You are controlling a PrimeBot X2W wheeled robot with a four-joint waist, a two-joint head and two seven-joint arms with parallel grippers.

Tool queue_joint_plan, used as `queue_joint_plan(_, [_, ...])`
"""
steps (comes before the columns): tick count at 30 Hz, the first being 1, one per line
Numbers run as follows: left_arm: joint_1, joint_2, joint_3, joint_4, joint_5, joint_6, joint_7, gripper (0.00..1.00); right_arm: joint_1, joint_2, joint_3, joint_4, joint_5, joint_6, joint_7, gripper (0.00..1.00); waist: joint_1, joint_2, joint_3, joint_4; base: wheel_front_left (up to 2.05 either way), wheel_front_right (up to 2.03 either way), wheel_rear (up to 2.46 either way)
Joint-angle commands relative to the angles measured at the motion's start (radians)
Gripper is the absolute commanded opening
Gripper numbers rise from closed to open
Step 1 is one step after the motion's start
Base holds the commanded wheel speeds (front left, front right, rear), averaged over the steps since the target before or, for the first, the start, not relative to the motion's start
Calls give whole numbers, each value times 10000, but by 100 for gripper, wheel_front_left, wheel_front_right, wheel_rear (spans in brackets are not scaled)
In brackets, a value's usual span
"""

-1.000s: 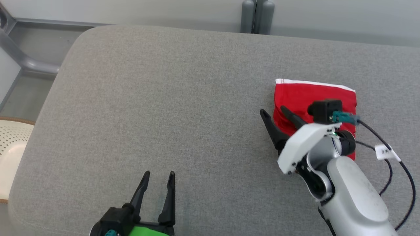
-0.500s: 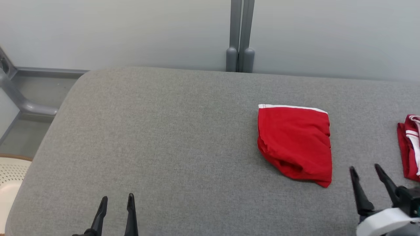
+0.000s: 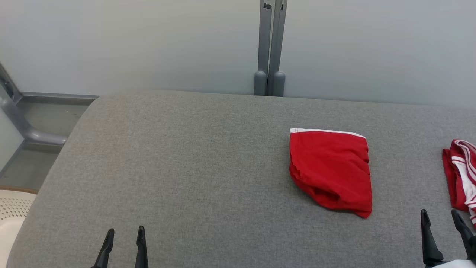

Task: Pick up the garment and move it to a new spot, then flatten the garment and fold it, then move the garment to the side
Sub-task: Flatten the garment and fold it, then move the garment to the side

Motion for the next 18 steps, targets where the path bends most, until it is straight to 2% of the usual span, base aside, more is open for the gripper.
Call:
queue_joint_plan(1, [94,15,25,3,140,-33,2,100,46,18,4,-57,-70,-1,-40,100,0,-1,6,-28,0,0,0])
queue_joint_plan(12, [-74,15,55,66,-3,-32,2,100,-210,118,89,-119,-89,-1,-42,100,0,-1,138,-63,0,0,0])
queue_joint_plan(14, [-93,17,103,32,-35,-4,2,100,-614,245,102,-260,379,-1,-42,100,0,-1,216,-105,0,0,0])
queue_joint_plan(17, [-152,15,52,23,-45,12,2,100,-1133,31,568,31,982,-1,21,100,0,-1,327,-94,0,0,0])
queue_joint_plan(18, [-205,17,-2,24,-52,10,1,100,-1479,-140,812,150,1230,-1,341,100,0,-1,370,-67,0,0,0])
